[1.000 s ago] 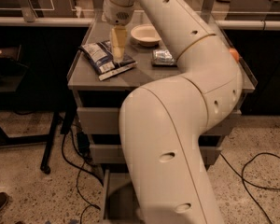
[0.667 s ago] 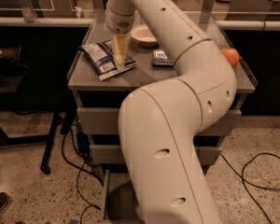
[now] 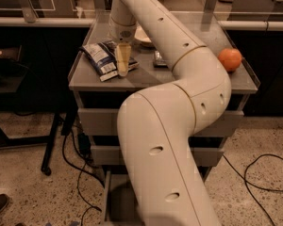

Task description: Place blue chip bag into bottom drawer

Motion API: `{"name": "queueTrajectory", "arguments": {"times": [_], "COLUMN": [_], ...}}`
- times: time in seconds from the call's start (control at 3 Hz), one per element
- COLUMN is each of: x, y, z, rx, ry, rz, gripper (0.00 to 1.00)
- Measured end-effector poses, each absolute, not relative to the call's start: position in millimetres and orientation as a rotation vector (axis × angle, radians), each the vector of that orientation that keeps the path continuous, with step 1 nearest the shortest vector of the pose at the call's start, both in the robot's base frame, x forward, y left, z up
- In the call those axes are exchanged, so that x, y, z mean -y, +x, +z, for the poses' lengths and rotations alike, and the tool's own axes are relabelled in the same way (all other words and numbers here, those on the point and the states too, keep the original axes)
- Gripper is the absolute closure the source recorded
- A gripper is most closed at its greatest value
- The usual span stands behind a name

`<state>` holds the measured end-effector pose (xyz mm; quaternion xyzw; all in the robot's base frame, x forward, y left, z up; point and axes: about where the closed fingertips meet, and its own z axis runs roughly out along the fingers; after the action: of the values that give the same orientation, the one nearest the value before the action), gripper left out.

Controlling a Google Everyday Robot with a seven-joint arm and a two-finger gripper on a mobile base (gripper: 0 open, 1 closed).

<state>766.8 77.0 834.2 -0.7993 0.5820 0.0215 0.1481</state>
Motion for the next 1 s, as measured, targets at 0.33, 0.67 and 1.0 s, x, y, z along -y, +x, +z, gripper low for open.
{"name": "queueTrajectory", "arguments": {"times": [0.33,0.67,1.0], "x": [-77.1,-77.1,-77.1], "y": [766.9,766.9,766.9], "z": [833.9,833.9,833.9], "rx": [-1.674,-1.674,-1.674], "ry": [-2.299,-2.299,-2.299], "rz": [0.062,0.062,0.062], "gripper": [0.19,0.43,0.66]}}
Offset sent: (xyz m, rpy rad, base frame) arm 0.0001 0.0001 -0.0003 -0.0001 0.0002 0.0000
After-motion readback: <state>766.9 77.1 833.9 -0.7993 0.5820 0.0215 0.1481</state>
